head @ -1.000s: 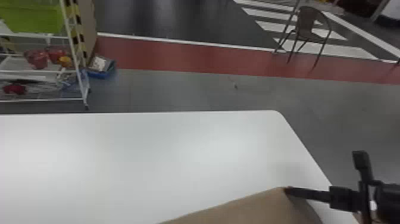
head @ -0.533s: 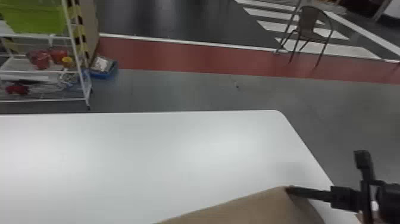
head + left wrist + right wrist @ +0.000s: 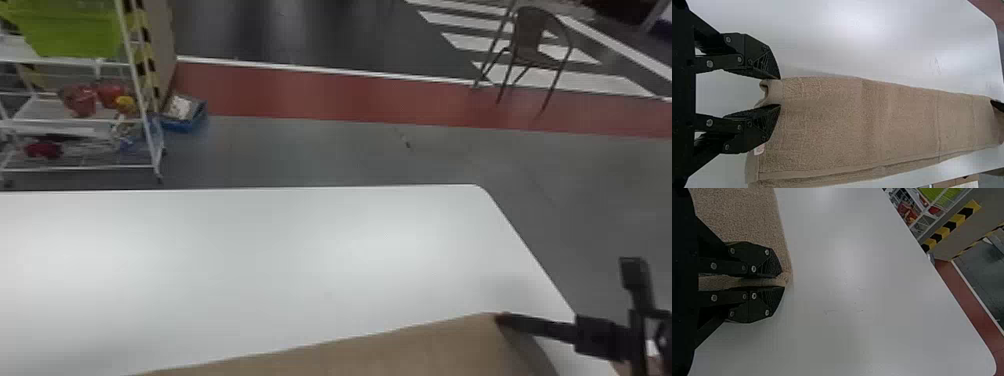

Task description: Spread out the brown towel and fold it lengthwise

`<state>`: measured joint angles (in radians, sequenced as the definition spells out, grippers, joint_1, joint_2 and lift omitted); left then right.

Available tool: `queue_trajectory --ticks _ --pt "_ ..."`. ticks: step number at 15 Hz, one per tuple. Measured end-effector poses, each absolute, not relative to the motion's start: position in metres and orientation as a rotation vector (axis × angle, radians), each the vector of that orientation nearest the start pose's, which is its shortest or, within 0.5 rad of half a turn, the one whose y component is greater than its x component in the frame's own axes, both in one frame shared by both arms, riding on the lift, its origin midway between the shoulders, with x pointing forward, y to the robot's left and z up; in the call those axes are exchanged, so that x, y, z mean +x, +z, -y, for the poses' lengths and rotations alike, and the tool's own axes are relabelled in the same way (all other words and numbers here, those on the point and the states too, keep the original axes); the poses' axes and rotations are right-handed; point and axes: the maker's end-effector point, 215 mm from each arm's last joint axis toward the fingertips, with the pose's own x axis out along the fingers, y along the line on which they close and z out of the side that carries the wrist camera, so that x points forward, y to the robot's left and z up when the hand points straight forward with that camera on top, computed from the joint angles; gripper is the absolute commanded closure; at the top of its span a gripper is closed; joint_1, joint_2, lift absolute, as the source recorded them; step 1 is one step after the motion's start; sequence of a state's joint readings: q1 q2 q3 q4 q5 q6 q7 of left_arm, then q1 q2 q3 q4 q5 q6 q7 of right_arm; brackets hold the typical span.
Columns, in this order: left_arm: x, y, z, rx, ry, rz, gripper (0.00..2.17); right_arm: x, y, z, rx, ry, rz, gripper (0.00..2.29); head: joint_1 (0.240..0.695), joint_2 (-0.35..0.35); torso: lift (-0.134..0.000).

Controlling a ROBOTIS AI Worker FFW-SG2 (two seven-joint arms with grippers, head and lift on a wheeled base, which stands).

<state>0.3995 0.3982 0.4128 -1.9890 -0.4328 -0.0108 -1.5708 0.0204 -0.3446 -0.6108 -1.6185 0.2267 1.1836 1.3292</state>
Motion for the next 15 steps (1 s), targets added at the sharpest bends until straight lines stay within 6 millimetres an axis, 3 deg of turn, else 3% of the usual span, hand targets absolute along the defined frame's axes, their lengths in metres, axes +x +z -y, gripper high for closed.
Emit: queue_trajectory --ticks 2,5,8,11,15 --pt "0.326 -0.412 -0.321 0.77 -1.192 -0.649 0.78 0.383 -0.455 0.455 0.53 0.344 -0.873 1.02 0.695 -0.216 -0.122" --pt "0.338 -0.411 -0.326 0.751 -1.155 -0.64 0.02 0.382 -0.453 0.452 0.546 0.353 -0.864 1.02 0.695 -0.203 -0.122" --pt "0.335 -0.406 -0.337 0.729 -1.088 -0.624 0.01 0.381 -0.453 0.455 0.535 0.354 -0.857 1.02 0.695 -0.194 -0.122" --pt "0.316 -0.387 -0.346 0.797 -1.069 -0.554 0.09 0.383 -0.454 0.451 0.531 0.365 -0.855 1.02 0.695 -0.175 -0.122" --pt "0.272 -0.403 -0.323 0.831 -1.153 -0.558 0.19 0.386 -0.459 0.45 0.521 0.376 -0.853 1.01 0.695 -0.22 -0.122"
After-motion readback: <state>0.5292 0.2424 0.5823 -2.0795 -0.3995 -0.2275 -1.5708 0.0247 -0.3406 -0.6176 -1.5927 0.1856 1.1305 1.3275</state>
